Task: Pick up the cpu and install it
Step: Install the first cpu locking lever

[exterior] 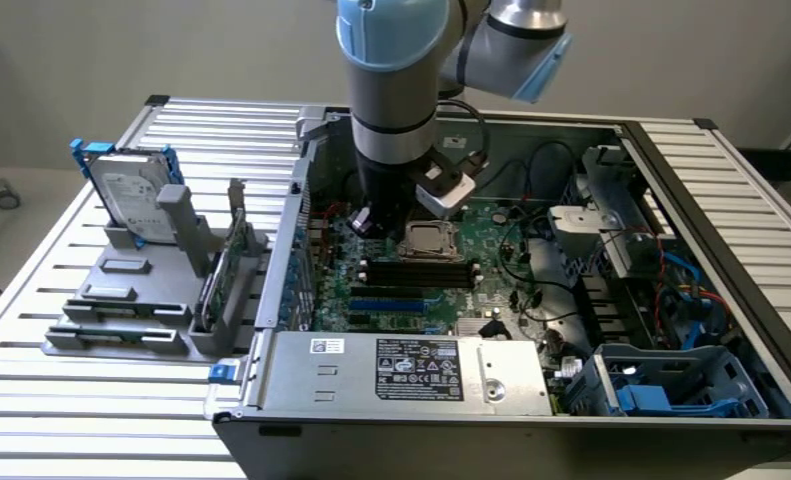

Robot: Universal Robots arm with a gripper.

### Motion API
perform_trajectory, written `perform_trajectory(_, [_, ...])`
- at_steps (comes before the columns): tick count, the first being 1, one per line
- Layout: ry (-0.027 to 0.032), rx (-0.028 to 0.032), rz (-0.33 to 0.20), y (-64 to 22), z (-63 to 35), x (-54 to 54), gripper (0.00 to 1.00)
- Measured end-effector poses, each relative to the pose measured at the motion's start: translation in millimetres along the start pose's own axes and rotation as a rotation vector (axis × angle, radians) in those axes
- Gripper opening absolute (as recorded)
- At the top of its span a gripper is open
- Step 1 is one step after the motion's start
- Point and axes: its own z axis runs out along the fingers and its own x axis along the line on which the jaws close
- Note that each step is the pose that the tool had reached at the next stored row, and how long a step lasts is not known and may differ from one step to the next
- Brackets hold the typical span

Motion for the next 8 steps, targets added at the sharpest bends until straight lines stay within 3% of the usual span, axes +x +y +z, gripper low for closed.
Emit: perform_trajectory(8, [0.0001, -0.0001, 0.0, 1.9, -31.8, 9.9, 0.11])
